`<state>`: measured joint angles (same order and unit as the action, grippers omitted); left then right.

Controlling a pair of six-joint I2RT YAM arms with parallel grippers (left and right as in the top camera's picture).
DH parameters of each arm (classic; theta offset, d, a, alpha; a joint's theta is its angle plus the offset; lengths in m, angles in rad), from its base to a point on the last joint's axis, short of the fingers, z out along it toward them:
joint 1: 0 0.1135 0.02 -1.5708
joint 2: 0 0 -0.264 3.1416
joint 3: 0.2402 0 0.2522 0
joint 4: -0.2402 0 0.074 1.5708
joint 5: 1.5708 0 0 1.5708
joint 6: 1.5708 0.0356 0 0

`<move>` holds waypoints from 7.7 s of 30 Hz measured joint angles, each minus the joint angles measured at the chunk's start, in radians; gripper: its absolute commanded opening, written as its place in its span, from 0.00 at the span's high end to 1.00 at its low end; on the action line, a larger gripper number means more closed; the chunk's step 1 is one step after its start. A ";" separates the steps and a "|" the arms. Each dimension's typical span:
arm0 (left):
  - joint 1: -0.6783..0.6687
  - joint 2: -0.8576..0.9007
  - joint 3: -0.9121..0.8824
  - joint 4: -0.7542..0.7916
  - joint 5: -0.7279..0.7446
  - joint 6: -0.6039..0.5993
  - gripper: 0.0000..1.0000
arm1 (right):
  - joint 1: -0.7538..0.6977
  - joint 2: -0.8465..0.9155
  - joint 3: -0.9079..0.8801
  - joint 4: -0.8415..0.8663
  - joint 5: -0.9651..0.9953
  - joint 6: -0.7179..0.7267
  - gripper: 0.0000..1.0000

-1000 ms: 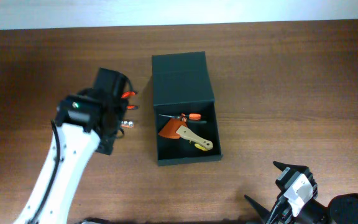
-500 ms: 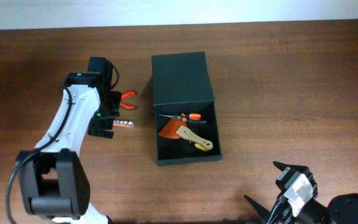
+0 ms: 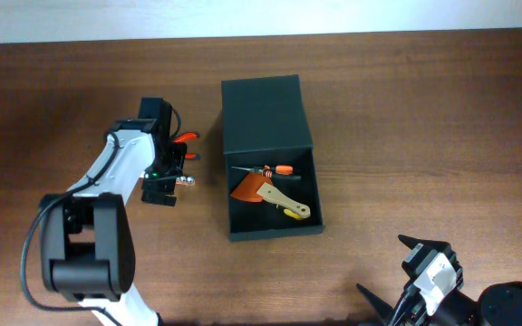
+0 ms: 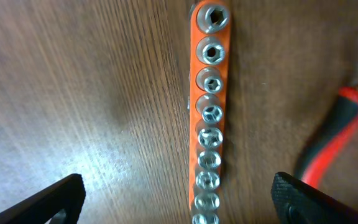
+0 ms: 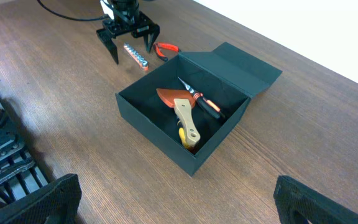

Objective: Pack container
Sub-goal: 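Move the left gripper to the orange socket bit strip and grasp, then carry the socket bit strip into the green box and release it, then move the left gripper to the red-black diagonal cutters and grasp, then carry the red cutters into the green box and release them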

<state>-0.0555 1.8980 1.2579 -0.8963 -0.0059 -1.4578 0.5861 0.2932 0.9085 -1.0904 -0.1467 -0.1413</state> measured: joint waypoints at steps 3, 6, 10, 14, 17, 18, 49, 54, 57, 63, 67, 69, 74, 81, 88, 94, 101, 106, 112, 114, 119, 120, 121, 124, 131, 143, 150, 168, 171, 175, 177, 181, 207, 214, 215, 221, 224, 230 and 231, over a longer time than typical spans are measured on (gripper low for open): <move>0.001 0.025 -0.002 0.000 0.019 0.000 0.08 | 0.000 0.000 0.000 0.000 0.000 0.000 0.01; 0.004 0.047 -0.003 0.000 0.041 0.000 0.11 | 0.000 0.000 0.000 0.000 0.000 0.000 0.01; 0.007 0.063 -0.003 0.005 0.060 0.002 0.31 | 0.000 0.000 0.000 0.000 0.000 0.000 0.01; 0.006 0.064 -0.003 0.004 0.075 0.006 0.54 | 0.000 0.000 0.000 0.000 0.000 0.001 0.01; 0.006 0.065 -0.004 0.000 0.081 0.008 0.71 | 0.000 0.000 0.000 0.000 0.000 0.000 0.01; 0.006 0.066 -0.004 0.000 0.083 0.011 0.75 | 0.000 0.000 0.000 0.000 0.000 0.000 0.01; -0.117 -0.245 -0.012 0.000 0.085 0.045 0.90 | 0.000 0.000 0.000 0.000 0.000 0.000 0.01; -0.274 -0.319 -0.011 0.018 0.084 0.036 0.91 | 0.000 0.000 0.000 0.000 0.000 0.000 0.01; -0.392 -0.320 -0.012 0.043 0.085 -0.011 0.90 | 0.000 0.000 0.000 0.000 0.000 0.000 0.01; -0.566 -0.315 -0.012 0.130 0.091 -0.135 0.90 | 0.000 0.000 0.000 0.000 0.000 0.001 0.01; -0.617 -0.298 -0.012 0.138 0.097 -0.193 0.90 | 0.000 0.000 0.000 0.000 0.000 0.000 0.01; -0.627 -0.286 -0.012 0.138 0.098 -0.211 0.90 | 0.000 0.000 0.000 0.000 0.000 0.000 0.01; -0.628 -0.241 -0.012 0.138 0.119 -0.230 0.90 | 0.000 0.000 0.000 0.000 0.000 0.000 0.01; -0.628 -0.130 -0.012 0.138 0.155 -0.238 0.73 | 0.000 0.000 0.000 0.000 0.000 0.001 0.01; -0.627 -0.096 -0.012 0.138 0.175 -0.249 0.63 | 0.000 0.000 0.000 0.000 0.000 0.000 0.01; -0.626 -0.098 -0.012 0.138 0.174 -0.249 0.63 | 0.000 0.000 0.000 0.000 0.000 0.000 0.01; -0.586 -0.246 -0.011 0.117 0.080 -0.234 0.57 | 0.000 0.000 0.000 0.000 0.000 0.000 0.01; -0.457 -0.378 0.043 -0.023 -0.016 -0.159 0.18 | 0.000 0.000 0.000 0.000 0.000 0.000 0.01; -0.219 -0.348 0.179 -0.106 -0.063 0.056 0.13 | 0.000 0.000 0.000 0.000 0.000 0.000 0.01; -0.153 -0.304 0.222 -0.106 -0.066 0.136 0.13 | 0.000 0.000 0.000 0.000 0.000 0.000 0.01; -0.064 -0.155 0.284 -0.116 -0.053 0.251 0.13 | 0.000 0.000 0.000 0.000 0.000 0.000 0.01; -0.054 -0.121 0.291 -0.121 -0.048 0.264 0.13 | 0.000 0.000 0.000 0.000 0.000 0.000 0.01; -0.047 -0.089 0.296 -0.125 -0.043 0.274 0.13 | 0.000 0.000 0.000 0.000 0.000 0.000 0.01; -0.031 0.015 0.312 -0.145 -0.023 0.293 0.13 | 0.000 0.000 0.000 0.000 0.000 0.000 0.01; -0.022 0.162 0.357 -0.159 0.010 0.312 0.15 | 0.000 0.000 0.000 0.000 0.000 0.000 0.01; -0.021 0.290 0.463 -0.159 0.063 0.314 0.20 | 0.000 0.000 0.000 0.000 0.000 0.000 0.01; -0.011 0.303 0.465 -0.167 0.074 0.314 0.20 | 0.000 0.000 0.000 0.000 0.000 0.000 0.01; 0.014 0.367 0.476 -0.214 0.128 0.318 0.40 | 0.000 0.000 -0.001 0.000 0.000 0.000 0.01; 0.014 0.367 0.476 -0.216 0.130 0.323 0.58 | 0.000 0.000 -0.001 0.000 0.000 0.000 0.01; 0.013 0.368 0.476 -0.219 0.134 0.330 0.80 | 0.000 0.000 -0.001 0.000 0.000 0.000 0.01; 0.013 0.368 0.476 -0.218 0.134 0.328 0.85 | 0.000 0.000 -0.001 0.000 0.000 0.000 0.01; 0.013 0.369 0.476 -0.219 0.134 0.329 0.90 | 0.000 0.000 -0.001 0.000 0.000 0.000 0.01; -0.095 0.148 0.475 -0.219 0.106 0.330 0.98 | 0.000 0.000 -0.001 0.000 0.000 0.000 0.01; -0.250 -0.143 0.479 -0.219 0.073 0.329 0.98 | 0.000 0.000 -0.001 0.000 0.000 0.000 0.01; -0.277 -0.165 0.480 -0.219 0.070 0.328 0.98 | 0.000 0.000 -0.001 0.000 0.000 0.000 0.01; -0.468 -0.190 0.454 -0.211 0.056 0.229 0.98 | 0.000 0.000 -0.001 0.000 0.000 0.000 0.01; -0.566 -0.189 0.388 -0.191 0.056 0.134 0.98 | 0.000 0.000 -0.002 0.000 0.000 0.000 0.01; -0.667 -0.188 0.222 -0.170 0.070 -0.082 0.98 | 0.000 0.000 -0.002 0.000 0.000 0.000 0.01; -0.670 -0.188 0.198 -0.170 0.075 -0.113 0.98 | 0.000 0.000 -0.002 0.000 0.000 0.000 0.01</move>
<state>-0.7258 1.7096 1.4555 -1.0660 0.0692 -1.5703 0.5861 0.2932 0.9066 -1.0901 -0.1471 -0.1410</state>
